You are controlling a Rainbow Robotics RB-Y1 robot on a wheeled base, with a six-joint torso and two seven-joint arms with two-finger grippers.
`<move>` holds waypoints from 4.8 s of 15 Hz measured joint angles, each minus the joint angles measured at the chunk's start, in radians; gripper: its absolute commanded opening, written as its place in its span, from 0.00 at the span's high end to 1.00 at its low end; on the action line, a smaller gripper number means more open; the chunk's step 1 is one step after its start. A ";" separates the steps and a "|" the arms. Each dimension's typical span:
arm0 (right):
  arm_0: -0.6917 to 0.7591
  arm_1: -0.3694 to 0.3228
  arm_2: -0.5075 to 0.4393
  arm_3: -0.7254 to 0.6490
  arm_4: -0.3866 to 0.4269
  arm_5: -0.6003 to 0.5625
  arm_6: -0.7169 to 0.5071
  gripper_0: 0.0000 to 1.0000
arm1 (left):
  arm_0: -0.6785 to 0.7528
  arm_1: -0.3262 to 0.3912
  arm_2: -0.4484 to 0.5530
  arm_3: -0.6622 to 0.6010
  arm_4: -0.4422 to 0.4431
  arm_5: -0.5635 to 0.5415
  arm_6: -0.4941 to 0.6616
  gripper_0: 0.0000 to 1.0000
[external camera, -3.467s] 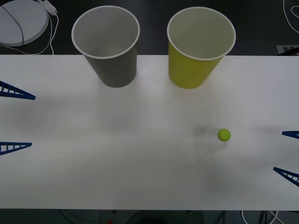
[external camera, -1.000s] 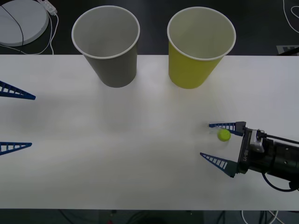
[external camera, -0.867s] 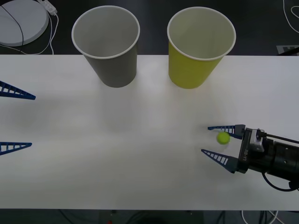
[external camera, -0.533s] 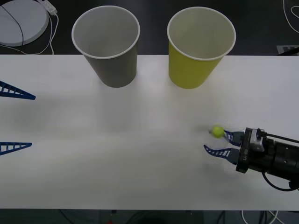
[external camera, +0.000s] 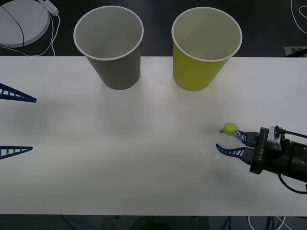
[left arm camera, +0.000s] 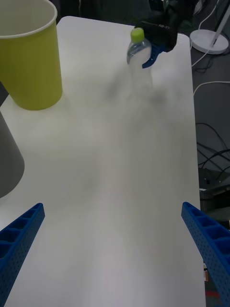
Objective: Put the can into the green bin and the plastic bottle into the gray bin
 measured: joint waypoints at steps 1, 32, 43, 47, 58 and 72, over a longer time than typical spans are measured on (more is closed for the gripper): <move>0.000 -0.014 0.000 -0.001 -0.019 -0.002 -0.004 1.00 | 0.000 0.000 0.000 0.000 0.000 0.000 0.000 0.00; 0.456 -0.192 -0.898 -0.738 0.223 0.043 -1.106 1.00 | 0.000 0.000 0.000 0.000 0.000 0.000 0.000 0.00; 0.322 -0.384 -1.042 -0.789 0.346 0.048 -1.547 1.00 | 0.000 0.000 0.000 0.000 0.000 0.000 0.000 0.00; 0.213 -0.488 -1.025 -0.795 0.419 0.045 -1.755 1.00 | 0.000 0.000 0.000 0.000 0.000 0.000 0.000 0.00; -0.425 -0.651 -0.536 -0.648 0.423 -0.036 -1.835 1.00 | 0.000 0.000 0.000 0.000 0.000 0.000 0.000 0.00; -1.621 -0.198 0.585 0.032 0.545 -0.157 -1.835 1.00 | 0.000 0.000 0.000 0.000 0.000 0.000 0.000 0.00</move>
